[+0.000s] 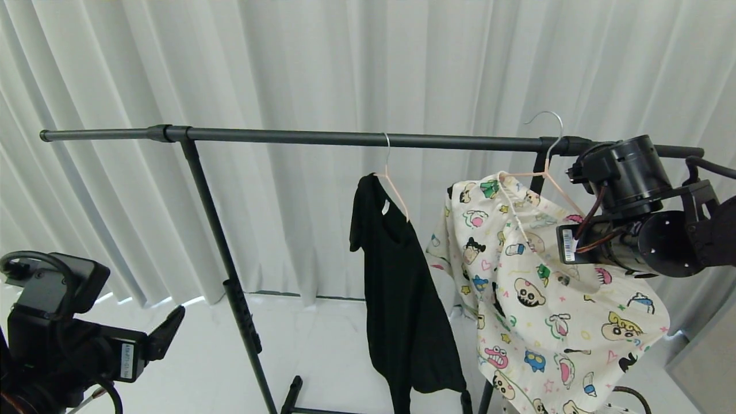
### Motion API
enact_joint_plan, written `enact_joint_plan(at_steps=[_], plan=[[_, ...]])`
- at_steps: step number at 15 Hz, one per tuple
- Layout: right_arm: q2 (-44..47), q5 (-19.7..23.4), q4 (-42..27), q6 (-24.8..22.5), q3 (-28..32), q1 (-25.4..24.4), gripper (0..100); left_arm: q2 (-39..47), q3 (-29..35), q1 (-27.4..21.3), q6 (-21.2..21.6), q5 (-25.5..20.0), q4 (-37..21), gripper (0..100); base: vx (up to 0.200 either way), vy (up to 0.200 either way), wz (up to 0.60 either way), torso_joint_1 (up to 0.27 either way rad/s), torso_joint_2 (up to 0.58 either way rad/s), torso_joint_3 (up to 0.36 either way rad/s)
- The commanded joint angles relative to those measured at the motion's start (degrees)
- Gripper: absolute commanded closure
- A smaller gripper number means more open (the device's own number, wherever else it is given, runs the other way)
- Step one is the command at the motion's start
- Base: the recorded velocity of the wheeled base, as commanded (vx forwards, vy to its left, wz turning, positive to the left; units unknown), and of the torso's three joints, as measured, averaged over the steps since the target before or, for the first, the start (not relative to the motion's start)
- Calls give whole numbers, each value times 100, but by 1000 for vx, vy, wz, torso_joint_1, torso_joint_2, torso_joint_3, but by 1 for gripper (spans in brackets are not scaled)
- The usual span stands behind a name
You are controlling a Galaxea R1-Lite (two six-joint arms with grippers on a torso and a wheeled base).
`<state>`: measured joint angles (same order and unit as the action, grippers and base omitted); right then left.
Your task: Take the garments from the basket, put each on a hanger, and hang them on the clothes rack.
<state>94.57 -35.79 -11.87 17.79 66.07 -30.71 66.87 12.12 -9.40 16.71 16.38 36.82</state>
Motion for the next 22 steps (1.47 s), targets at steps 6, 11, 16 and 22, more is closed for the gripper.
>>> enact_joint_plan(at_steps=[6, 11, 16, 22], plan=[[79, 2, -8, -3, 2, -58, 100, -7, -34, -1, -1, -4, 1, 0, 67, 0, 0, 3, 1, 1], [650, -24, -17, -3, 389, -23, 100, -7, -34, -9, 7, -4, 1, 0, 0, 0, 0, 0, 0, 0], [1019, -33, -8, -3, 459, -23, 100, -16, -25, -71, 16, -4, 1, 0, 0, 0, 0, 0, 0, 0], [1037, -33, -8, -3, 468, -23, 100, -16, -25, -132, 16, 5, 1, 0, 0, 0, 0, 0, 0, 0]])
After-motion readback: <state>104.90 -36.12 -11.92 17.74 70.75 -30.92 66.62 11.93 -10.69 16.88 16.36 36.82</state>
